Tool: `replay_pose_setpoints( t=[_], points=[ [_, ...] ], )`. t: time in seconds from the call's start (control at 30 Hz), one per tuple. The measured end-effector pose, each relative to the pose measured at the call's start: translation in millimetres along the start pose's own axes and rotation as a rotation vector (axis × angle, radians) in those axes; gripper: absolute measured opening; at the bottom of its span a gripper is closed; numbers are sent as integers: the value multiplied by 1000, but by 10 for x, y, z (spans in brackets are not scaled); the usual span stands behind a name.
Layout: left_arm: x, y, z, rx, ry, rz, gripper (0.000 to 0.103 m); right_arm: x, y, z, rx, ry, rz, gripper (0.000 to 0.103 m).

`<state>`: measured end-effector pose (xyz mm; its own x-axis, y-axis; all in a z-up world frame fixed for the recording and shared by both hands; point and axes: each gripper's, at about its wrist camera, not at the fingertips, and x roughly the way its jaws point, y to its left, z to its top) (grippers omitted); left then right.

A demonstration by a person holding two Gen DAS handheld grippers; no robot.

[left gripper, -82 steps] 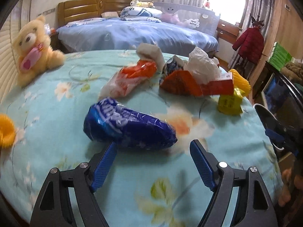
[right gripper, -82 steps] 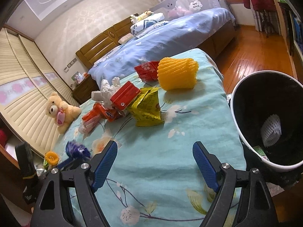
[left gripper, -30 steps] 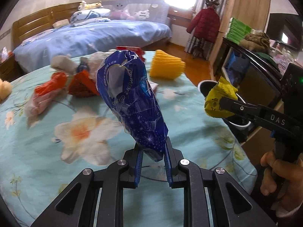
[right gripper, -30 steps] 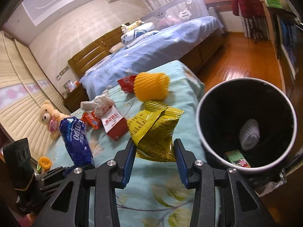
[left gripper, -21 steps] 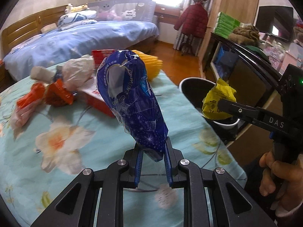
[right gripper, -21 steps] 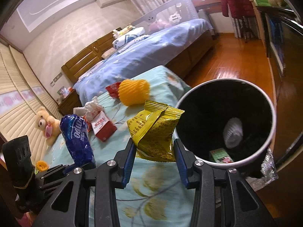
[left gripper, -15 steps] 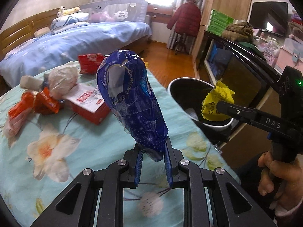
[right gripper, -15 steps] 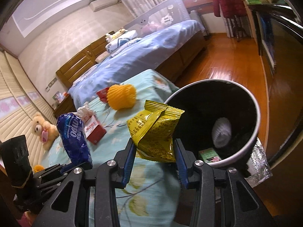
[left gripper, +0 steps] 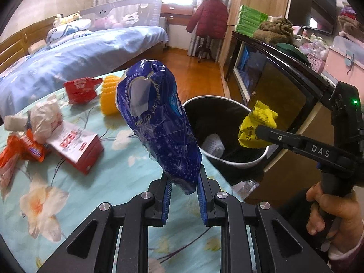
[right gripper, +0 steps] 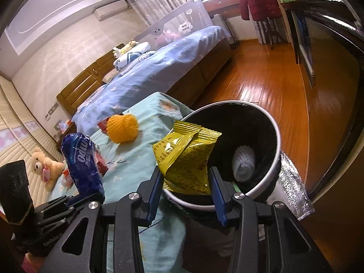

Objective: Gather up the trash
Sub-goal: 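Carry the yellow bag with the right tool while the left tool carries the blue bag to the bin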

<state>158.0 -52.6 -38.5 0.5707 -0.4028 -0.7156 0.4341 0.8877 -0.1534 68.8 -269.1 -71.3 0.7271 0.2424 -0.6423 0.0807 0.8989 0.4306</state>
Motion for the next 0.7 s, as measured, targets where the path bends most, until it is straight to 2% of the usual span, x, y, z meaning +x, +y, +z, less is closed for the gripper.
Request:
replay_pose_setpoints(
  t=[0.7],
  points=[
    [419,-238,240,26,43,-34,19,182,-295,248,27,37,-40,42]
  ],
)
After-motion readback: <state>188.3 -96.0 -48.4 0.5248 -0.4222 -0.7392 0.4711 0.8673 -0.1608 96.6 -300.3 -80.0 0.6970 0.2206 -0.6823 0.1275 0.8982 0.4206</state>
